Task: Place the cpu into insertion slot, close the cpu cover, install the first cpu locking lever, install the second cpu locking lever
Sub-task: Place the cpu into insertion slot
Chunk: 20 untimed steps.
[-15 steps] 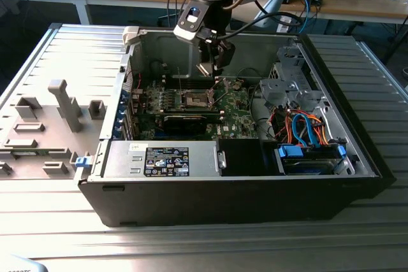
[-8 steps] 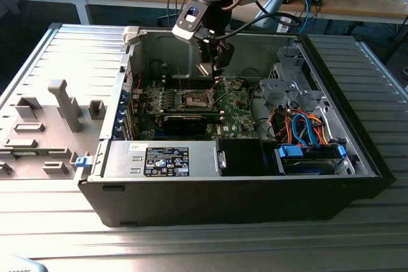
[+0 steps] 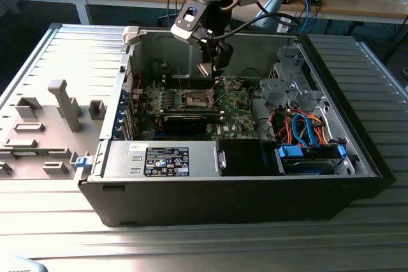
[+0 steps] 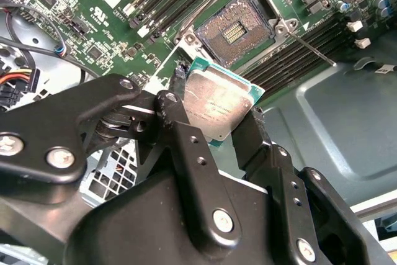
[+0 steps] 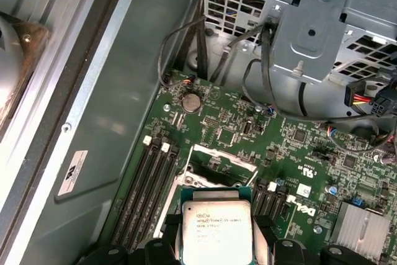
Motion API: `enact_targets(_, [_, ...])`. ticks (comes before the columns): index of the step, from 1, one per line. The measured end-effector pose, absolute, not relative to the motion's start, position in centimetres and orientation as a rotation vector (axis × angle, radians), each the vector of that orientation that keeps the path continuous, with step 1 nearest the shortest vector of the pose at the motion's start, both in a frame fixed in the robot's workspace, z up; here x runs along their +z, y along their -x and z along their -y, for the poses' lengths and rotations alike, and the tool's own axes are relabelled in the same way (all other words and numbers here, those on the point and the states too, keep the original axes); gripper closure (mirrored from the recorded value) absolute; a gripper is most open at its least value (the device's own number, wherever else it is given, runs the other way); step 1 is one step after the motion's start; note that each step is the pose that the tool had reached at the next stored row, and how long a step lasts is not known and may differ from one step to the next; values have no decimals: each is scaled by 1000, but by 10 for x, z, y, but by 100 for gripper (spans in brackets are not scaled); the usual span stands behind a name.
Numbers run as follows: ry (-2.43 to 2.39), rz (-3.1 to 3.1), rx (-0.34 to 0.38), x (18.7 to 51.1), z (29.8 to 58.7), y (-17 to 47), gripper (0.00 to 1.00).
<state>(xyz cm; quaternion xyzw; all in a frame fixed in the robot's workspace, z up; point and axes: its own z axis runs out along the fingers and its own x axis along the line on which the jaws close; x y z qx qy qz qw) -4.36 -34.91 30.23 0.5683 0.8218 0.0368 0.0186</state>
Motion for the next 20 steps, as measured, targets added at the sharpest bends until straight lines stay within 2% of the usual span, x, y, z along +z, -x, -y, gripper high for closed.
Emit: enact_targets(20, [-1911, -2433, 101, 301, 349, 44, 46])
